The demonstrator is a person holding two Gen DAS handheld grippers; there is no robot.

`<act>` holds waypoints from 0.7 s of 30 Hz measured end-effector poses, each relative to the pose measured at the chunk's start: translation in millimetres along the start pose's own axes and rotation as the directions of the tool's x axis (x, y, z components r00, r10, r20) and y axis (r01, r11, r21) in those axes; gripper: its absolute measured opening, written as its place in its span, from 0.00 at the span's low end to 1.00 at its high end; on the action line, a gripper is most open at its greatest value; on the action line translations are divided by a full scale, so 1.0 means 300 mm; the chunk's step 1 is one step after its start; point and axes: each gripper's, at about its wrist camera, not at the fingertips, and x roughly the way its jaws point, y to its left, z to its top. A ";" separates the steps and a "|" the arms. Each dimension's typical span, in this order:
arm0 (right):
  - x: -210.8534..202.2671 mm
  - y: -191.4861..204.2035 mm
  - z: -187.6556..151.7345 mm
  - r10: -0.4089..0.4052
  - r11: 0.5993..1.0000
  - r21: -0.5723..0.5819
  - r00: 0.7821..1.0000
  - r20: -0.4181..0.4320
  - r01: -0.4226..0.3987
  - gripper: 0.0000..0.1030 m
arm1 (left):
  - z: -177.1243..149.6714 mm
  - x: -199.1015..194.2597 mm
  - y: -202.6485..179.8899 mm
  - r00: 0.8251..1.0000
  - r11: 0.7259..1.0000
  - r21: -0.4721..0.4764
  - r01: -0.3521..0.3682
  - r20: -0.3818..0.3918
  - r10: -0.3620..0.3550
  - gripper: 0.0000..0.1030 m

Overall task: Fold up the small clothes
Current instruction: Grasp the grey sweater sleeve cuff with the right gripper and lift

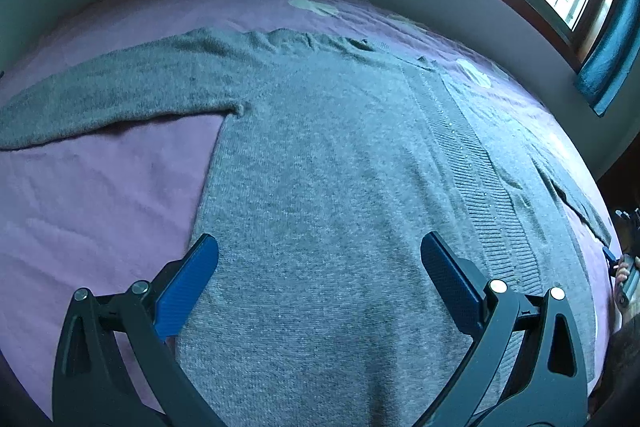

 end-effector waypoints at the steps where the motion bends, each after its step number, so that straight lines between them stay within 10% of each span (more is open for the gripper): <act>1: 0.004 -0.011 0.012 0.005 1.000 0.023 1.000 0.018 -0.005 0.95 | 0.000 0.001 0.002 1.000 1.000 -0.001 0.001 -0.001 -0.001 0.98; 6: 0.024 -0.016 0.065 0.019 0.998 0.061 0.997 0.078 -0.023 0.92 | 0.002 -0.002 0.005 1.000 1.000 -0.001 0.010 0.001 -0.010 0.98; 10: 0.033 -0.045 0.046 -0.039 0.996 0.088 0.996 0.086 0.032 0.56 | 0.005 0.002 0.008 1.000 1.000 -0.004 0.016 -0.003 -0.016 0.98; 14: 0.079 0.014 0.033 0.052 0.998 0.019 0.998 -0.026 -0.052 0.55 | 0.005 0.003 0.006 1.000 1.000 -0.002 0.020 -0.004 -0.020 0.98; 21: 0.078 -0.075 0.081 0.006 0.986 0.168 0.996 0.086 -0.020 0.39 | 0.000 0.005 -0.006 1.000 1.000 0.001 0.019 -0.009 -0.019 0.98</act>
